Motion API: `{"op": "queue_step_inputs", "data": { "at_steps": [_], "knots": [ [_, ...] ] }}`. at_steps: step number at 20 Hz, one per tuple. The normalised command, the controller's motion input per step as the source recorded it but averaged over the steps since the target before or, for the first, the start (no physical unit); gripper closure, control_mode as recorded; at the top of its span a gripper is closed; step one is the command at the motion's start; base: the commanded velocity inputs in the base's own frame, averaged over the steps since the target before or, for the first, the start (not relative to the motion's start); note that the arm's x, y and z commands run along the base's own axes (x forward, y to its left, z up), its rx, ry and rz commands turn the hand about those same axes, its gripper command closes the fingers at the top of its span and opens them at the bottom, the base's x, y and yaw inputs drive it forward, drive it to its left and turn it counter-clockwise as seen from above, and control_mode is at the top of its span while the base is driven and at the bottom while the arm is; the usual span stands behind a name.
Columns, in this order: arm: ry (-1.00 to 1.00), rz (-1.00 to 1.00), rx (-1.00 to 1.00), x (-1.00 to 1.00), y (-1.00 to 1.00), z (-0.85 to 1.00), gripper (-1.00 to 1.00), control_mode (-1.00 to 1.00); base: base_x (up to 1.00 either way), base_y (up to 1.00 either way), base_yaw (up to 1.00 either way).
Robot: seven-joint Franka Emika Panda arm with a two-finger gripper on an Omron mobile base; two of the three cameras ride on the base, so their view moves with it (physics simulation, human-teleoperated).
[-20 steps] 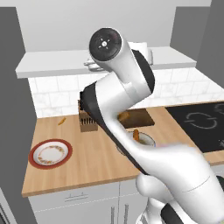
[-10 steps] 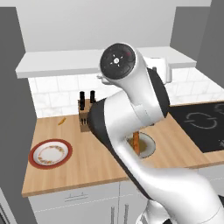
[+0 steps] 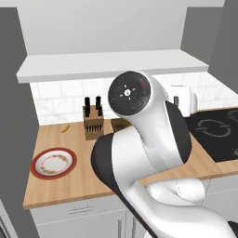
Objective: From the different types of pastries on the counter, select a croissant and place it on the cutting board. Then retrieve a jar of jam from the cabinet and place it alongside the croissant on the cutting board.
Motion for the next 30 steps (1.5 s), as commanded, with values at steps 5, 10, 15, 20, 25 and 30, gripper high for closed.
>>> {"op": "queue_step_inputs", "data": {
  "at_steps": [5,10,15,20,25,30],
  "knots": [
    [0.00,0.08,0.01,0.18,-0.44,-0.65,1.00,-1.00,0.00,0.00,0.00],
    [0.00,0.10,0.03,0.22,-0.39,-0.49,1.00,-1.00,0.00,0.00,0.00],
    [-0.13,0.11,0.00,0.20,-0.32,-0.63,1.00,-1.00,0.00,0.00,0.00],
    [-0.27,0.17,0.00,0.30,-0.48,-0.78,1.00,-1.00,0.00,0.00,0.00],
    [-0.22,0.16,0.01,0.35,-0.36,-0.36,1.00,-1.00,0.00,0.00,0.00],
    [-0.21,0.04,0.00,0.19,-0.16,-0.54,1.00,-1.00,0.00,0.00,0.00]
  ]
}}
